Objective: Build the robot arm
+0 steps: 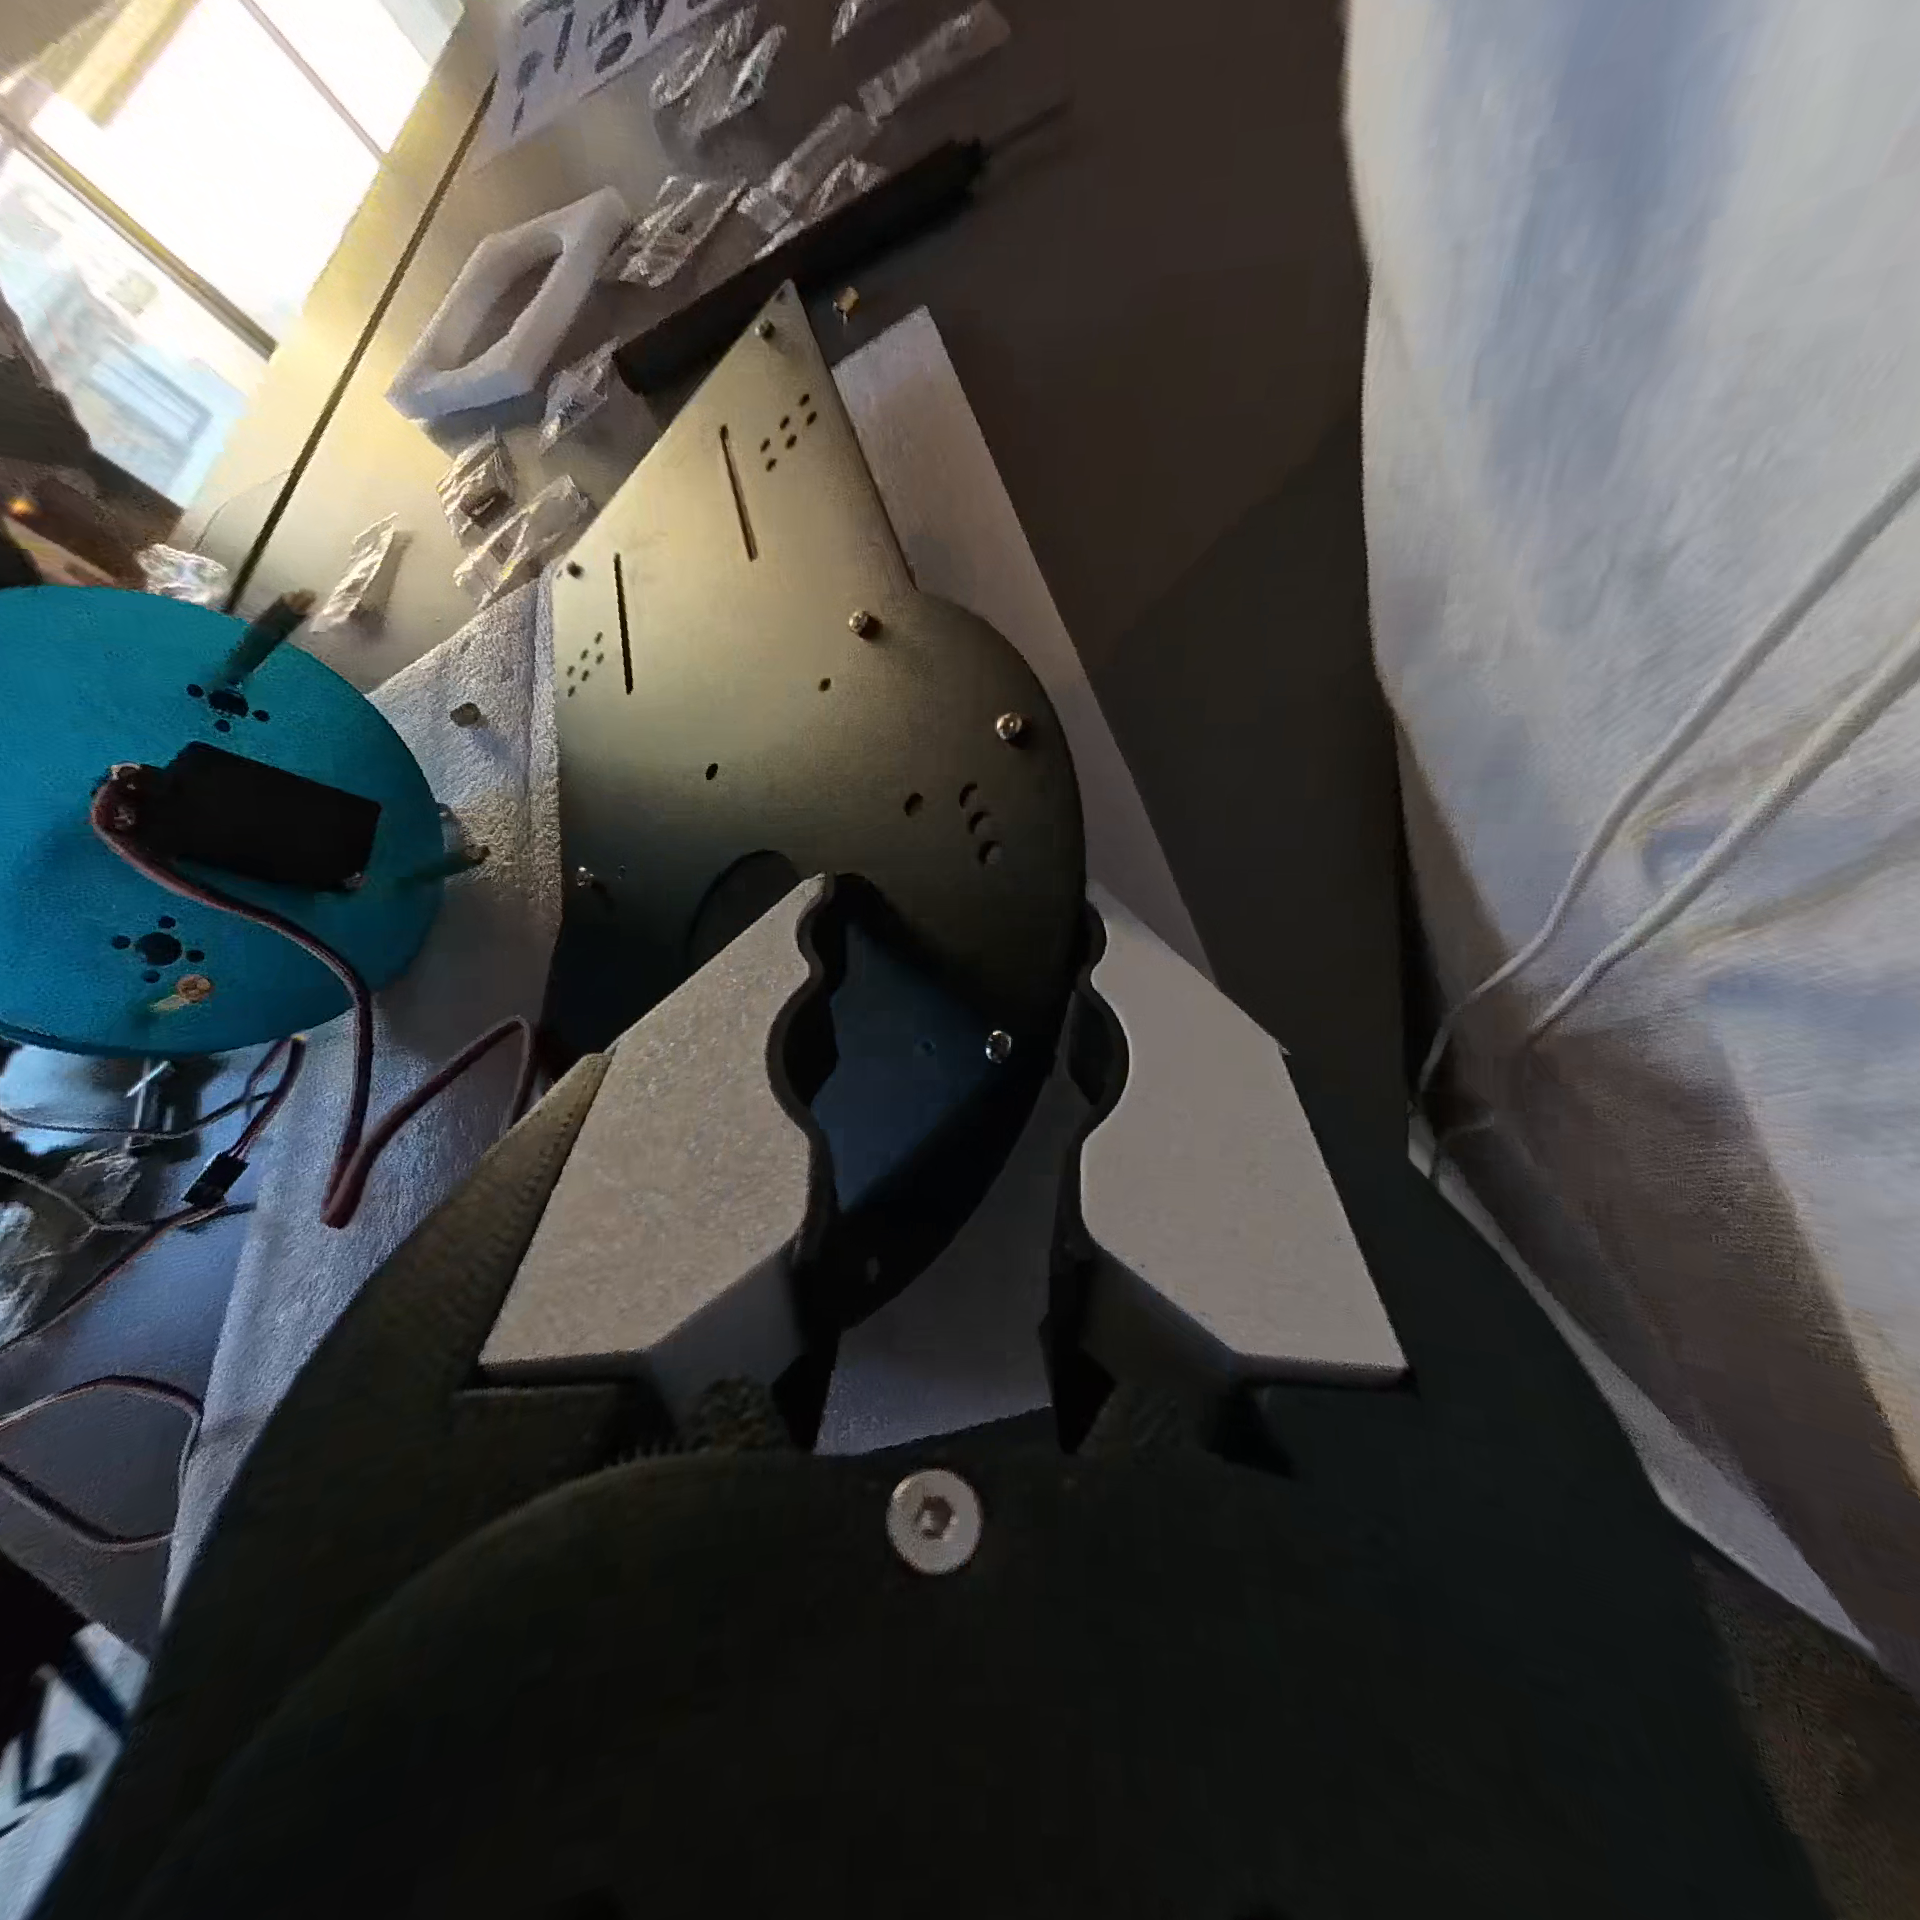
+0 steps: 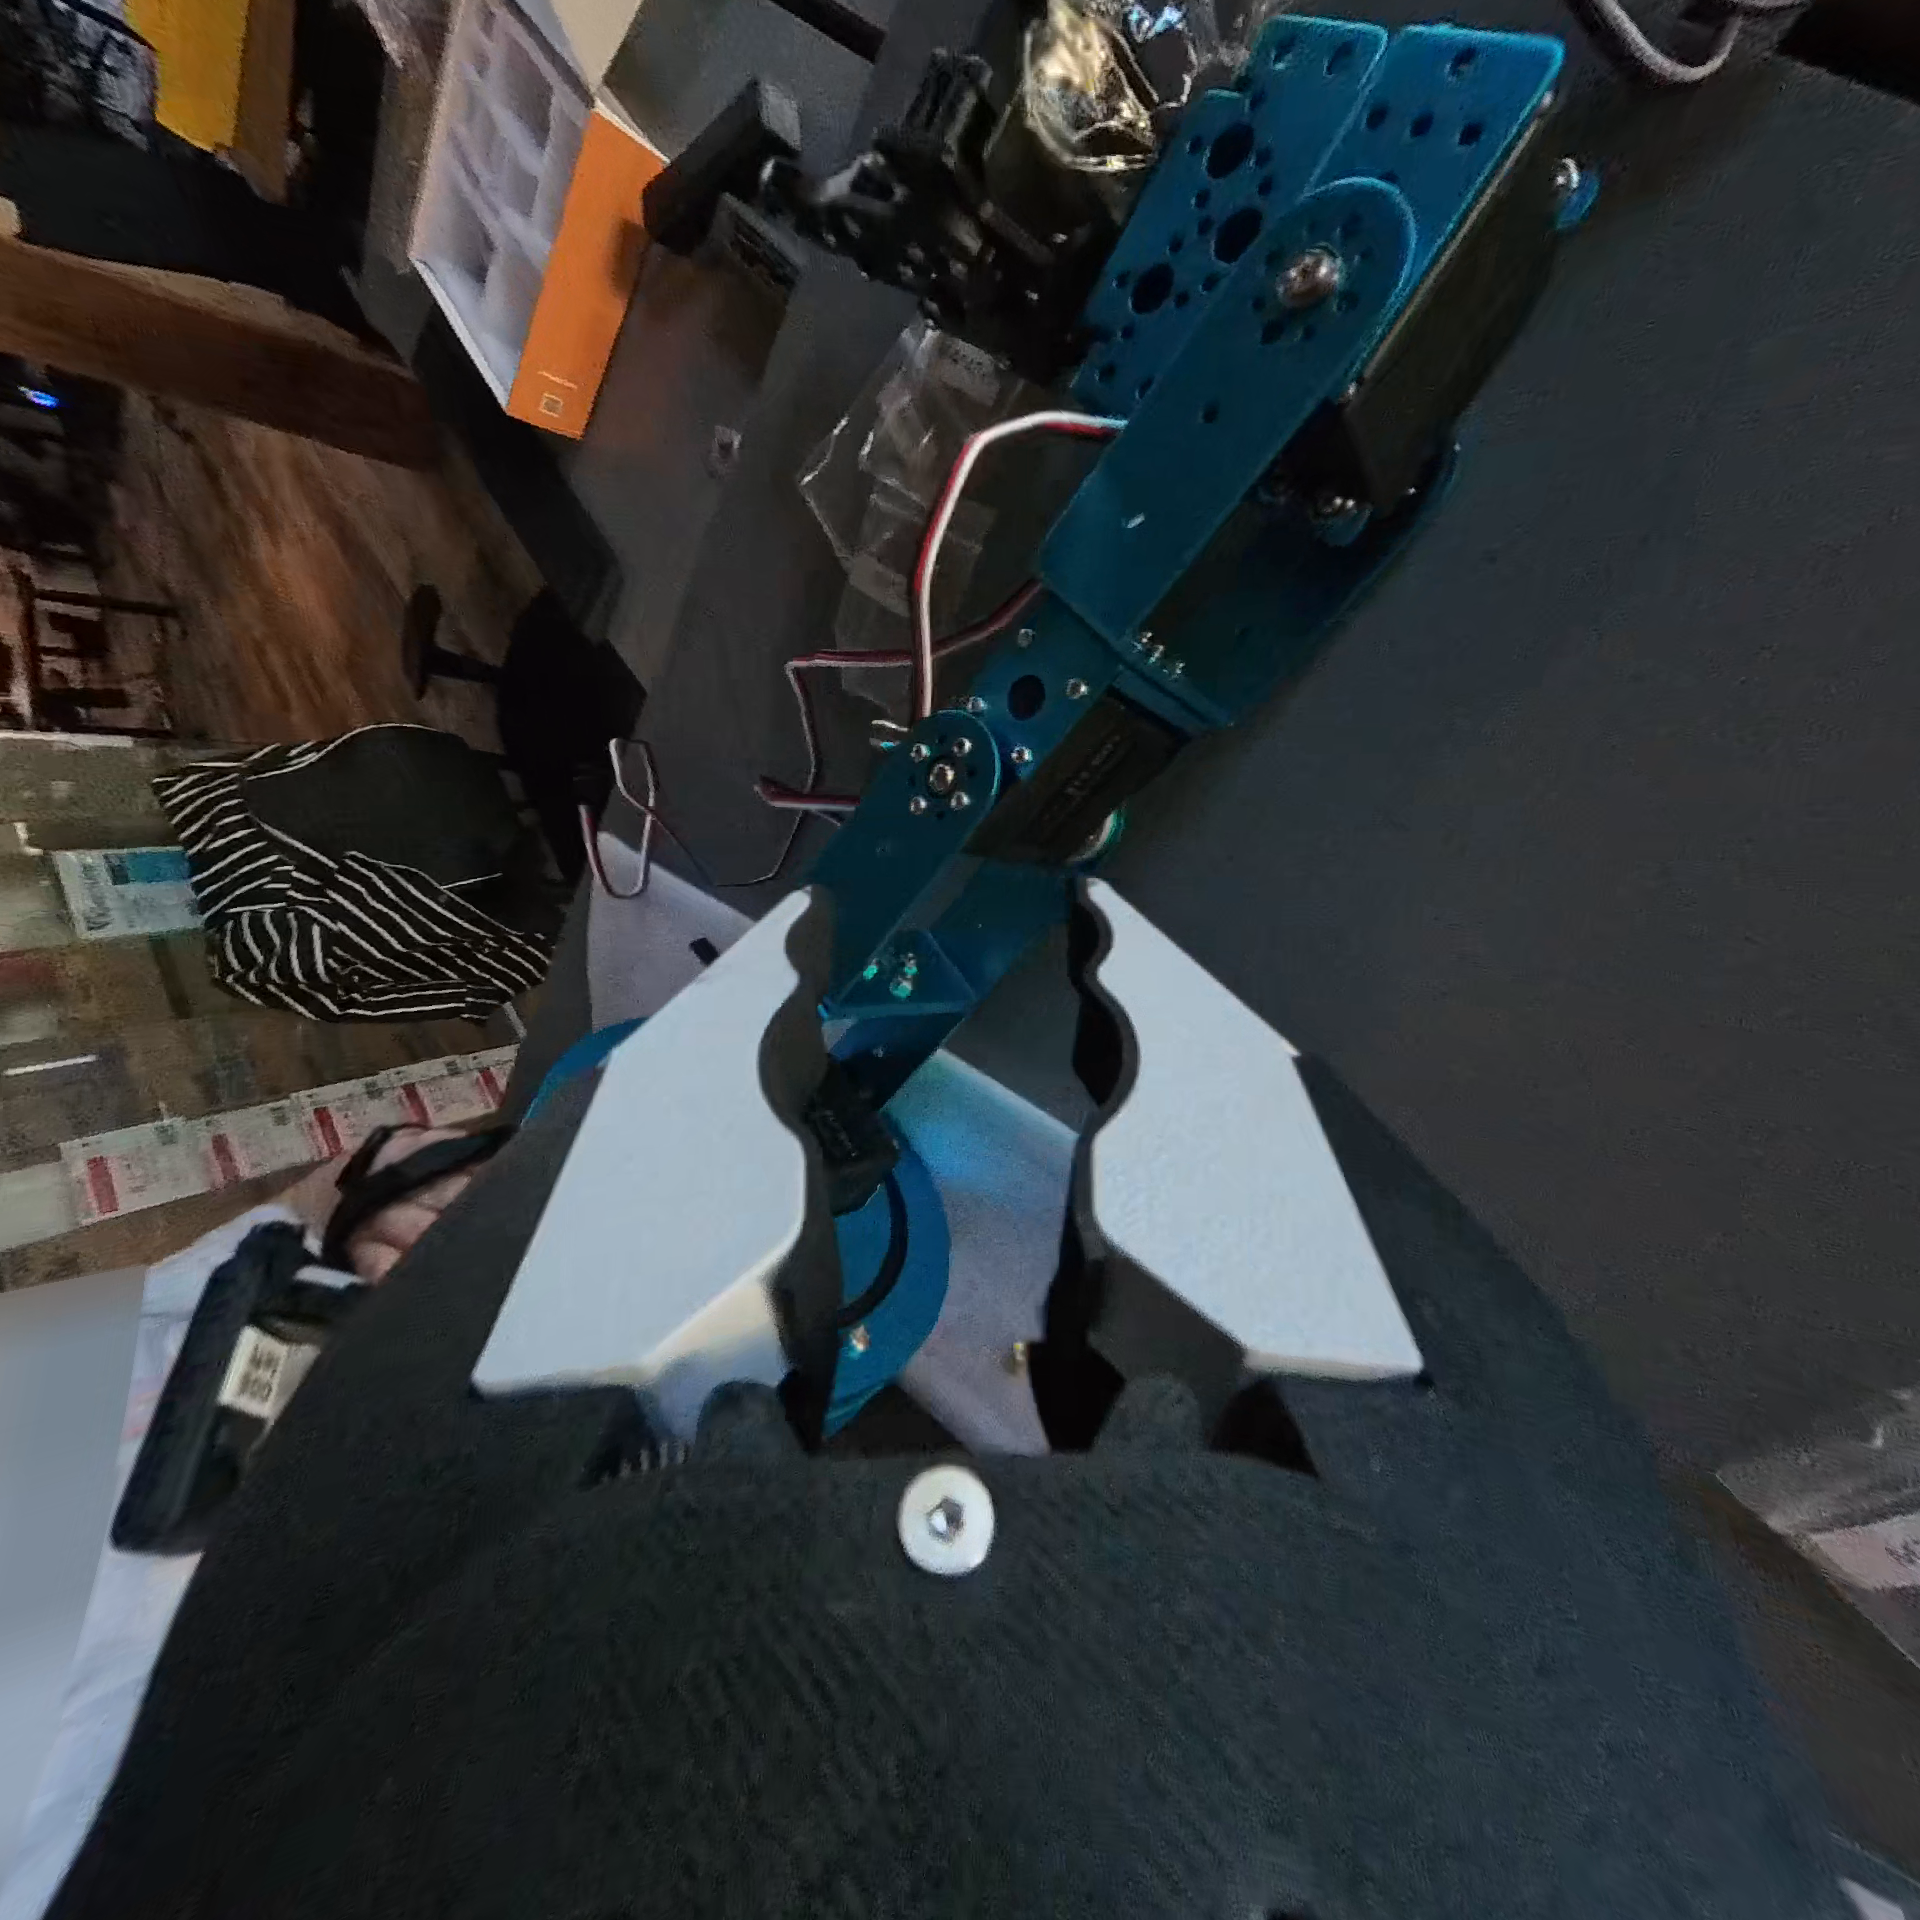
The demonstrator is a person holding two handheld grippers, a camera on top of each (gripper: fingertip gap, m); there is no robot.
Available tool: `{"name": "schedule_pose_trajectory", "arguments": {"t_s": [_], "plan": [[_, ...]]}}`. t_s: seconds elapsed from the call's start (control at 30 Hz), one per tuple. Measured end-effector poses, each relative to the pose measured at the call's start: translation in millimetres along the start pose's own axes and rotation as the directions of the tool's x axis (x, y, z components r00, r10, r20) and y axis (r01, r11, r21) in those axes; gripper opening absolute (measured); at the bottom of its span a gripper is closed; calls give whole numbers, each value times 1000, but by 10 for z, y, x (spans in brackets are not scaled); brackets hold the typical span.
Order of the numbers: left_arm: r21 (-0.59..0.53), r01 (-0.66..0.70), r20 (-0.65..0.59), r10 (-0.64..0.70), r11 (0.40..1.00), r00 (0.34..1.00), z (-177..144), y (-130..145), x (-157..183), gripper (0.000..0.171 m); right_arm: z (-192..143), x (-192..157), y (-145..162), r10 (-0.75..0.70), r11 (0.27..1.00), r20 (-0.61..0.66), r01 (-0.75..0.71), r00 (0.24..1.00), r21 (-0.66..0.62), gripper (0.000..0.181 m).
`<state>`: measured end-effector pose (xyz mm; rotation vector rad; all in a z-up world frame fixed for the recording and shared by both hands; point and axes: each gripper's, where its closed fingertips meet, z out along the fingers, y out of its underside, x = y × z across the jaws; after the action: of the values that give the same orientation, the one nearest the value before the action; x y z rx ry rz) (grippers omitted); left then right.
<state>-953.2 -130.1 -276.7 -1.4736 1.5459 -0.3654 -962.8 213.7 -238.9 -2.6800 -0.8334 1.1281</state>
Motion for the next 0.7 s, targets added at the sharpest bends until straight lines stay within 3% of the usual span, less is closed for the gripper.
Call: {"name": "schedule_pose_trajectory", "arguments": {"t_s": [0.17,0.27,0.33,0.37,0.53,0.7], "plan": [[-14,-30,50,31,999,998,5,52,32,40,171,-31,2,75,997,-19,-75,997,-5,53],[-21,-29,52,30,999,998,5,60,33,41,301,-74,118,123,988,-21,-124,992,-93,55],[-24,-24,56,25,999,998,0,65,32,41,363,-152,156,141,982,11,-138,990,-129,44],[-28,-20,60,22,999,998,-4,69,30,41,369,-220,145,150,981,48,-142,988,-134,28],[-54,30,111,-24,998,994,-33,91,7,44,354,-211,100,86,995,41,-84,995,-51,29],[-61,224,154,-213,973,965,-102,140,-2,54,235,-226,119,21,999,66,-23,998,33,32]]}}
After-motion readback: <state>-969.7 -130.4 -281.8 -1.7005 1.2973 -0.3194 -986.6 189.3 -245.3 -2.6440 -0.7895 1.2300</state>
